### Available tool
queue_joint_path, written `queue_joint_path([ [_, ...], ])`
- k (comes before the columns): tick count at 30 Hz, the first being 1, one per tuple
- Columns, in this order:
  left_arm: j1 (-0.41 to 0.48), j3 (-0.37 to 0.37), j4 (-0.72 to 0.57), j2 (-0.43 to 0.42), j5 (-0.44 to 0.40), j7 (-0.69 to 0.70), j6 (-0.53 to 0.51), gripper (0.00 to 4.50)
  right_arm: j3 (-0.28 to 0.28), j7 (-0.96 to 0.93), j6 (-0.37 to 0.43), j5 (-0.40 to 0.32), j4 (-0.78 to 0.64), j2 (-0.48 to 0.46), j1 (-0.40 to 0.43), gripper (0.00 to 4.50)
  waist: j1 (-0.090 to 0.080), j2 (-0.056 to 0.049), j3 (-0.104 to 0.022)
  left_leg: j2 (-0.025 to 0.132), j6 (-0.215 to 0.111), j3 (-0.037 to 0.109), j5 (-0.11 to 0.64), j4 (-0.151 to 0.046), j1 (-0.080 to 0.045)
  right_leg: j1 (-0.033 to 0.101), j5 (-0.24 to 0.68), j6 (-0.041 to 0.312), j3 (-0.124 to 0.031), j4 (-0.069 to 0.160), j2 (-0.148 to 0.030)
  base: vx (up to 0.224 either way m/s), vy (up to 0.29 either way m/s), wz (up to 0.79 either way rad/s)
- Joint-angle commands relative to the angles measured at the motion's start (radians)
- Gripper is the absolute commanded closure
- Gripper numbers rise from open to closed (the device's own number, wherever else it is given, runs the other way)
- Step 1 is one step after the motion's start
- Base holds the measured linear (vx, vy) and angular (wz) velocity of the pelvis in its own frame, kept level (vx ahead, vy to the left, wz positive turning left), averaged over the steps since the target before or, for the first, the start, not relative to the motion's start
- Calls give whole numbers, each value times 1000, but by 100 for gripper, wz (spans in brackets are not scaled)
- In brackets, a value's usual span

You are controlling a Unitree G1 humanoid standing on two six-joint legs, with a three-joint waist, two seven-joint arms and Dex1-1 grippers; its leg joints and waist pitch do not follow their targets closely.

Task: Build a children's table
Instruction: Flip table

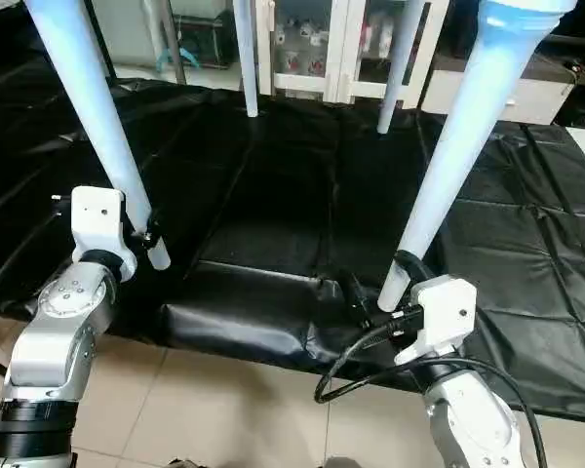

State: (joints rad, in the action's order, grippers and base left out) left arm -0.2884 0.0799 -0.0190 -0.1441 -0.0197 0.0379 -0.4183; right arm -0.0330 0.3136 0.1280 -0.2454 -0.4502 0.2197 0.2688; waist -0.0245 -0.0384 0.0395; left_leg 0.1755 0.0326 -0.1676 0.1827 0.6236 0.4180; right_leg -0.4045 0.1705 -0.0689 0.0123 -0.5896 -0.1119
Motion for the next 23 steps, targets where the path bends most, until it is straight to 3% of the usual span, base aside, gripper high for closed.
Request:
queue_joint_path([
  [1,92,28,-122,-16,76,85,48,73,-27,8,6,-19,5,6,-21,0,-7,51,-54,28,6,14,446,-103,-22,22,292,138,1,85,3,0,0,0],
  [2,100,28,-131,-16,85,94,54,73,-26,9,7,-21,3,6,-22,0,1,21,-55,32,-10,20,382,-113,-12,36,268,159,0,73,-12,0,0,0],
  [3,202,37,-233,-10,182,194,122,73,-12,20,21,-42,-23,4,-13,0,-1,22,-52,34,-15,20,383,-113,-13,28,274,161,0,75,-11,0,0,0],
  [4,248,44,-274,-7,219,229,149,73,-6,22,30,-50,-38,3,-5,0,-1,18,-54,37,-13,22,394,-113,-15,29,271,167,1,72,-11,0,0,0],
  [5,303,57,-320,-4,259,259,162,73,1,18,42,-59,-57,-2,4,0,-1,17,-53,38,-4,16,433,-111,-27,15,279,159,0,77,-1,0,0,0],
  [6,321,62,-333,-3,265,260,160,73,2,14,46,-62,-65,-5,8,0,7,18,-53,38,5,15,462,-110,-37,9,288,152,-3,79,2,0,0,0],
  [8,332,65,-340,-3,269,260,159,73,2,11,49,-64,-69,-7,11,0,11,19,-48,39,13,15,479,-115,-35,9,308,139,-4,81,3,0,0,0],
  [9,375,72,-371,2,288,265,147,73,-1,-13,67,-66,-84,-19,15,0,18,19,-46,38,25,12,505,-114,-44,0,342,122,-5,87,5,0,0,0],
  [11,420,60,-396,4,274,246,109,73,3,-53,96,-49,-91,-35,5,0,20,21,-43,37,44,17,495,-121,-33,9,366,93,-6,84,2,0,0,0],
  [14,418,26,-365,3,214,205,94,73,6,-105,159,-17,-66,-49,-34,0,22,24,-41,33,73,19,541,-121,-42,1,441,49,-6,94,3,0,0,0],
  [16,415,1,-341,-7,178,202,127,73,7,-124,199,-12,-48,-53,-53,0,18,23,-38,29,83,22,561,-122,-41,-1,467,35,-4,97,6,0,0,0],
  [18,412,-11,-322,-8,142,183,158,73,5,-136,228,-20,-42,-58,-51,0,13,29,-34,27,92,27,607,-122,-45,-4,547,8,-3,108,2,0,0,0],
  [22,410,-16,-321,-13,132,181,157,73,2,-142,236,-26,-44,-62,-42,0,0,30,-33,27,97,32,640,-123,-43,-3,567,9,2,113,2,0,0,0],
  [23,410,-12,-339,-10,160,185,113,73,3,-151,254,-29,-52,-63,-41,0,-5,32,-33,26,96,34,653,-124,-42,-3,578,10,4,113,1,0,0,0],
])
